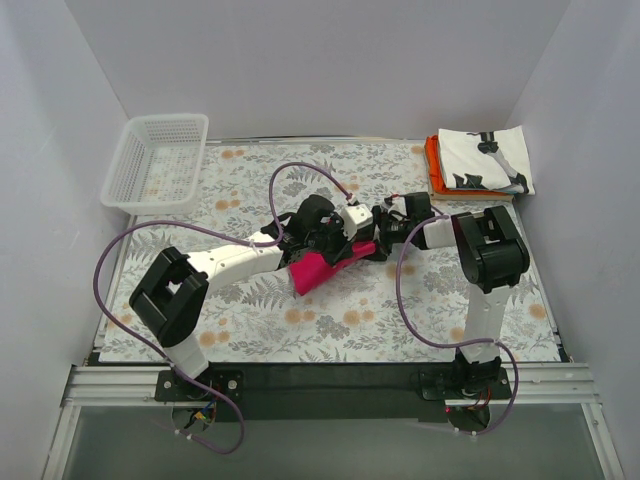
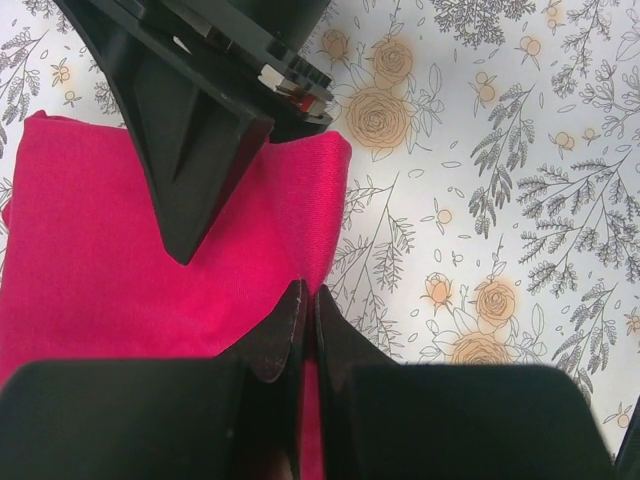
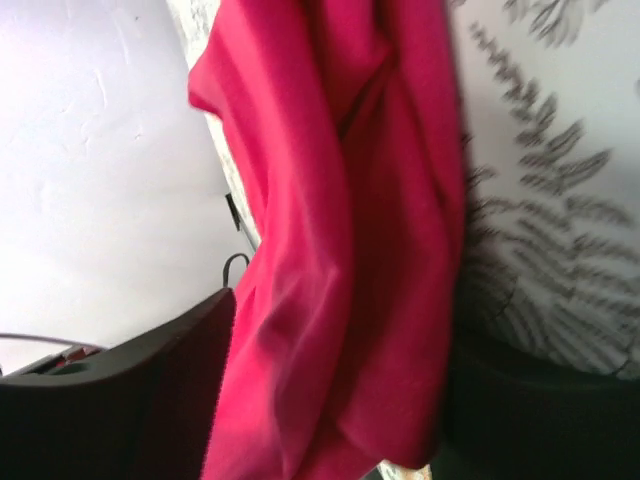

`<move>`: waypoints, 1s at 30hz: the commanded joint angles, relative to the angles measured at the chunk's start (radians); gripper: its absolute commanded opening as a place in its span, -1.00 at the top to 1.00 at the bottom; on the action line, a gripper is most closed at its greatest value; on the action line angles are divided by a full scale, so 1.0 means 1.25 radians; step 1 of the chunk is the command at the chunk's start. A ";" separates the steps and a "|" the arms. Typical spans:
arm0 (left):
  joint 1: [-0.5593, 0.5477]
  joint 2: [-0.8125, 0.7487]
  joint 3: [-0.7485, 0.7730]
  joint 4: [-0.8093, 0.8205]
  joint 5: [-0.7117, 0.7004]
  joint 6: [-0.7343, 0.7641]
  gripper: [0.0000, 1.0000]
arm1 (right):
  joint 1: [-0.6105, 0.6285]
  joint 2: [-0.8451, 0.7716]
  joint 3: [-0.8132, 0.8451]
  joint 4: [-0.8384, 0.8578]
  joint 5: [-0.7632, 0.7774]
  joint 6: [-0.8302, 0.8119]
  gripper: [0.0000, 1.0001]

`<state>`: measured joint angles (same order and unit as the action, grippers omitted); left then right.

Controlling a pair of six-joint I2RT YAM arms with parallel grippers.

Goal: Fold and stack the t-shirts
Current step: Neatly place the folded tshirt to the corner

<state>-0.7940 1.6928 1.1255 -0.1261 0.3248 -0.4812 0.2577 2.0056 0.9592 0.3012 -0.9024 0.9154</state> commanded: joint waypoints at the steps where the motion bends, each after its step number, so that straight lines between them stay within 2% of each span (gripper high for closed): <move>1: 0.002 -0.010 0.009 0.030 0.021 -0.024 1.00 | 0.004 0.051 0.016 -0.010 0.127 -0.066 -0.20; 2: 0.002 -0.008 0.009 0.030 0.020 -0.025 1.00 | 0.004 0.056 0.028 -0.010 0.128 -0.077 -0.10; 3: 0.002 -0.003 0.011 0.027 0.019 -0.025 1.00 | 0.005 0.058 0.034 -0.011 0.130 -0.088 0.14; 4: 0.002 -0.001 0.016 0.024 0.013 -0.031 0.96 | 0.005 0.058 0.044 -0.014 0.136 -0.129 0.30; 5: 0.002 -0.002 0.020 0.015 0.014 -0.033 0.91 | 0.005 0.057 0.075 -0.063 0.143 -0.158 0.49; 6: 0.004 -0.015 0.028 -0.008 0.021 -0.047 0.79 | 0.004 0.056 0.108 -0.110 0.154 -0.256 0.73; 7: 0.011 -0.028 0.029 -0.014 0.031 -0.047 0.79 | 0.002 0.053 0.143 -0.162 0.170 -0.308 0.84; 8: 0.019 -0.046 0.025 -0.021 0.046 -0.077 0.64 | 0.002 0.044 0.215 -0.294 0.193 -0.370 0.97; 9: 0.043 -0.063 0.020 -0.039 0.063 -0.092 0.57 | 0.000 0.039 0.245 -0.337 0.238 -0.419 0.97; 10: 0.057 -0.097 0.018 -0.054 0.088 -0.117 0.40 | -0.004 0.024 0.267 -0.382 0.260 -0.506 0.97; 14: 0.103 -0.177 0.013 -0.125 0.079 -0.144 0.16 | -0.037 -0.007 0.320 -0.462 0.370 -0.664 0.97; 20: 0.170 -0.258 -0.012 -0.228 -0.002 -0.111 0.14 | -0.100 -0.009 0.417 -0.534 0.500 -0.880 0.97; 27: 0.218 -0.309 -0.077 -0.213 -0.021 -0.114 0.13 | -0.156 0.048 0.629 -0.598 0.597 -0.987 0.97; 30: 0.230 -0.315 -0.090 -0.200 -0.008 -0.121 0.03 | -0.177 0.100 0.764 -0.640 0.621 -1.006 0.97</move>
<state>-0.5182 1.3422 1.0294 -0.3748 0.3168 -0.6266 0.0612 2.0937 1.7699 -0.4541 -0.1944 -0.2588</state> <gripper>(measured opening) 0.475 0.045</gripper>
